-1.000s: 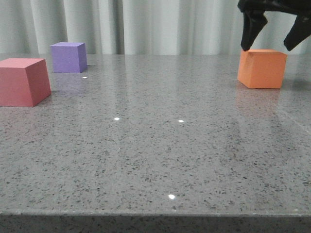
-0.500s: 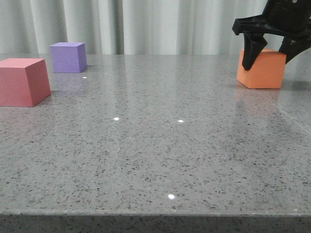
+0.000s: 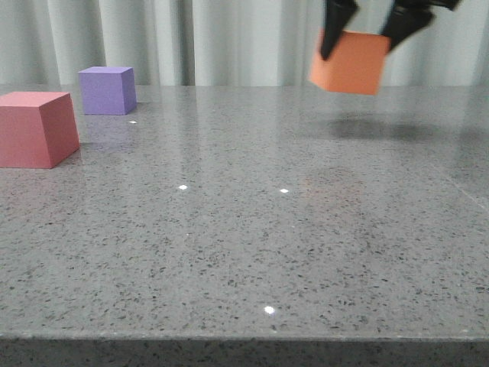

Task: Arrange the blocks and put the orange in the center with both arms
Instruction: 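Carry the orange cube with the right gripper toward the table center, then open the right gripper and lift it away from the orange cube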

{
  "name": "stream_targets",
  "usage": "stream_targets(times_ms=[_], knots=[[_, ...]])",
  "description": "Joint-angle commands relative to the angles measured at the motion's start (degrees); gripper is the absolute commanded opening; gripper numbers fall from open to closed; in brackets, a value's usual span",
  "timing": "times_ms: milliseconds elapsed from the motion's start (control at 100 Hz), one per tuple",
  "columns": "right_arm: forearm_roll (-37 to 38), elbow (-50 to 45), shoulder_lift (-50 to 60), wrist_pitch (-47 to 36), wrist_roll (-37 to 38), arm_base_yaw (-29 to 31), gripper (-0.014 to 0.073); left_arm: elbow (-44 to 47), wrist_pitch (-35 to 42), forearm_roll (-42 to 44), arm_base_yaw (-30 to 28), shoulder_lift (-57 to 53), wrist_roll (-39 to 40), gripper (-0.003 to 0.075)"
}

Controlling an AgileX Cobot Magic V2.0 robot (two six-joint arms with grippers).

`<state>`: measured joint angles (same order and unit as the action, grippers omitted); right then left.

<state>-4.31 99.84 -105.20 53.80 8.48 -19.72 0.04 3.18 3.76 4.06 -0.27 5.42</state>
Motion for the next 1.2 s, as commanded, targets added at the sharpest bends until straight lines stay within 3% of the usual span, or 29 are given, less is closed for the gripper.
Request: stream_targets(times_ms=[0, 330, 670, 760, 960, 1190], knots=[[2.17, 4.13, 1.11, -3.40, 3.78, -3.32, 0.0410, 2.49, 4.69, -0.20, 0.00, -1.65, 0.41, -0.0019], [6.30, 16.76, -9.83, 0.73, 14.93, -9.86, 0.0410, 2.49, 4.69, -0.20, 0.00, -1.65, 0.41, -0.0019], [6.10, 18.74, -13.33, 0.89, 17.01, -10.76, 0.0414, 2.49, 4.69, -0.20, 0.00, -1.65, 0.41, -0.0019], [6.05, 18.74, -13.41, 0.76, 17.01, -10.76, 0.0460, 2.49, 4.69, -0.20, 0.00, -1.65, 0.41, -0.0019], [6.05, 18.78, -13.36, 0.33, 16.96, -10.76, 0.0654, 2.49, 4.69, -0.20, 0.00, -1.65, 0.41, -0.0019], [7.02, 21.33, -13.10, 3.17, 16.58, -10.71, 0.0666, 2.49, 4.69, -0.20, 0.00, -1.65, 0.41, -0.0019]])
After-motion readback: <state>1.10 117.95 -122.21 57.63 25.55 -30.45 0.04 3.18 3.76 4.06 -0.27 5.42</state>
